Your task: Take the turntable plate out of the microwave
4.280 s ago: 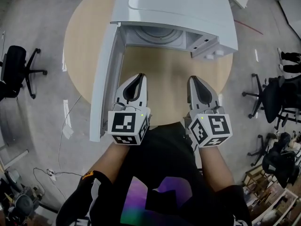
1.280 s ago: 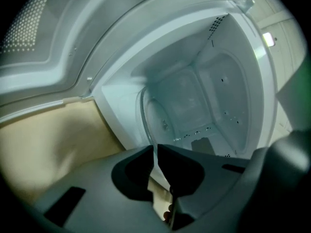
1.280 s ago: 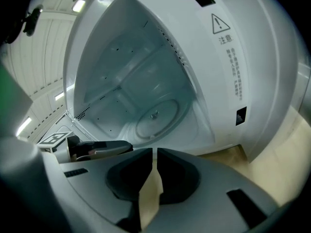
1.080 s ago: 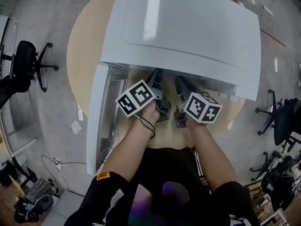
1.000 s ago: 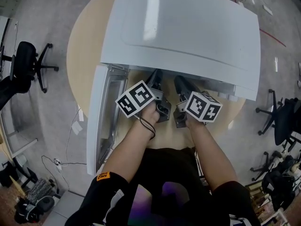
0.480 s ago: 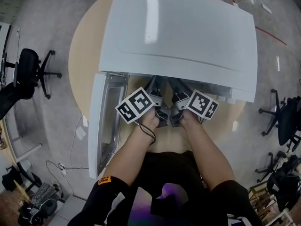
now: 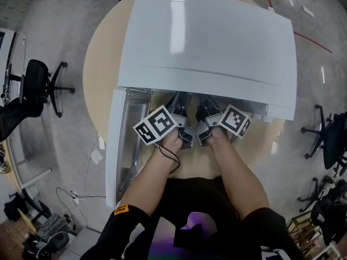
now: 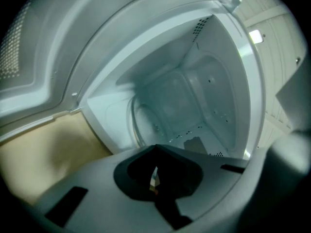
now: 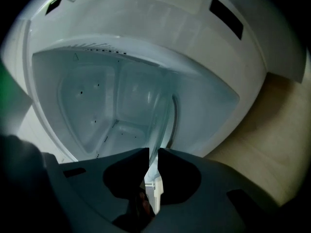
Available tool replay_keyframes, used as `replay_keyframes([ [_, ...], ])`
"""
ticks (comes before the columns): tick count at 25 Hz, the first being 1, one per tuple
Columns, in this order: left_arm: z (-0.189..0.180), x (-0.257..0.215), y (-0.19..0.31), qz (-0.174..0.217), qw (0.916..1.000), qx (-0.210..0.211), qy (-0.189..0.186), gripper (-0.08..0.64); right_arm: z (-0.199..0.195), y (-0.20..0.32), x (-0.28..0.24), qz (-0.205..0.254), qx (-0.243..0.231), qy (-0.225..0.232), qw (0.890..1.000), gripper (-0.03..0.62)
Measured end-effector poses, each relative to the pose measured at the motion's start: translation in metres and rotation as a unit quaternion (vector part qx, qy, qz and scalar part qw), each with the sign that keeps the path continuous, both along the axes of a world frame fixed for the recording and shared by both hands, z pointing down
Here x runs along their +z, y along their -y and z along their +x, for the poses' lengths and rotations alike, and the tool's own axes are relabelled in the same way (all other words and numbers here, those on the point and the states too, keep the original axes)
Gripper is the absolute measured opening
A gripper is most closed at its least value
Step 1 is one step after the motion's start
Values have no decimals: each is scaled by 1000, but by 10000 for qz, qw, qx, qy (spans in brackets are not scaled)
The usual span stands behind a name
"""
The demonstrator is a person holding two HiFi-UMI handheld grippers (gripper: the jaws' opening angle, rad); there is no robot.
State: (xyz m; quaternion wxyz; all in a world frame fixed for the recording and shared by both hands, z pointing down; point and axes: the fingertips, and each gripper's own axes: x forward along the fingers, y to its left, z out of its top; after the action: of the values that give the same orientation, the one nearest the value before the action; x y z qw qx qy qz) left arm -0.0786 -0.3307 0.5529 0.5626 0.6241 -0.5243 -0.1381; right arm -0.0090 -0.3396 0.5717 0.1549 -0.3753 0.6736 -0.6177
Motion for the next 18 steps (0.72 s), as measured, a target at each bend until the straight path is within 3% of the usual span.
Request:
replay_keyframes([
  [5,8,-24,14,428,9985,315,145,46,-2,-1,-4,-46,112,395,9991,58],
  [10,-5,-23,-4,318,9994,137,90,48,-7,8,-26,249,120,673,9974,57],
  [14,-14,-14,-14,170,9997,-22,-165,49,-8,11,-37,360,162,835,9957,55],
  [18,-17,-10,-11,82,9989,-121,-442,112,-7,11,-39,362,172,848,9956,55],
])
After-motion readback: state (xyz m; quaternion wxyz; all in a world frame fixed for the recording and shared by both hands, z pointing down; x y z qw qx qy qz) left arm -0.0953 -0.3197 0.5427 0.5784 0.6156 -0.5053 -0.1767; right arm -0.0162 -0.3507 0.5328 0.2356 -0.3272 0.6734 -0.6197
